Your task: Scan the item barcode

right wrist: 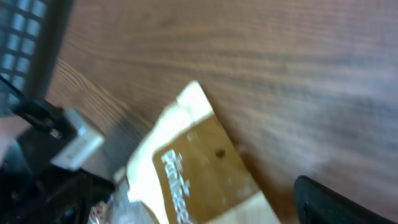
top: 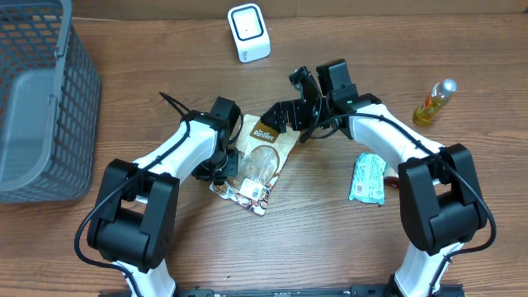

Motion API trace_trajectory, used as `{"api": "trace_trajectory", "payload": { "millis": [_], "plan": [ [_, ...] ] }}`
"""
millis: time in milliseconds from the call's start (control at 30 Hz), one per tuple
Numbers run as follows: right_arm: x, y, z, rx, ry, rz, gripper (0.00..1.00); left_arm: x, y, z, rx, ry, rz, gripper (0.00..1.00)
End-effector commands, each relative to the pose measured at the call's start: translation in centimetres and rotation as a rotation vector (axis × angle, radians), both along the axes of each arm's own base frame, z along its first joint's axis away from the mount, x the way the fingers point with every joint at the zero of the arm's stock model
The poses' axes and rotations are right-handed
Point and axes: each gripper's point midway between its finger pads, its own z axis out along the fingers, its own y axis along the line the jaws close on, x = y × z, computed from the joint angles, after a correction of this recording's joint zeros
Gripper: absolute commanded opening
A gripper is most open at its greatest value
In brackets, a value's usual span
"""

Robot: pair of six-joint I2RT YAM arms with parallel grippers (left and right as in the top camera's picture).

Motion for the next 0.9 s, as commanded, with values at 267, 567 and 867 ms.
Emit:
{"api": "trace_trajectory", "payload": {
  "millis": [267,567,867],
  "plan": [
    [-1.2,0.1,-2.2,-0.051,0.042,0.012,1.0,2.4,-0.9,0.6,-0.045,-0.09,-0.062,0.1],
    [-4.5,0.2,-6.2,-0.03,0.325,-0.032,1.0,2.6,-1.0,0.6,-0.048,-0.099,-0.065,0.12],
    [-8.5,1.6,-5.0,0.068,0.518,0.035,0.93,2.5,-1.0,0.6,-0.048,-0.097,-0.064,0.12]
  ]
}}
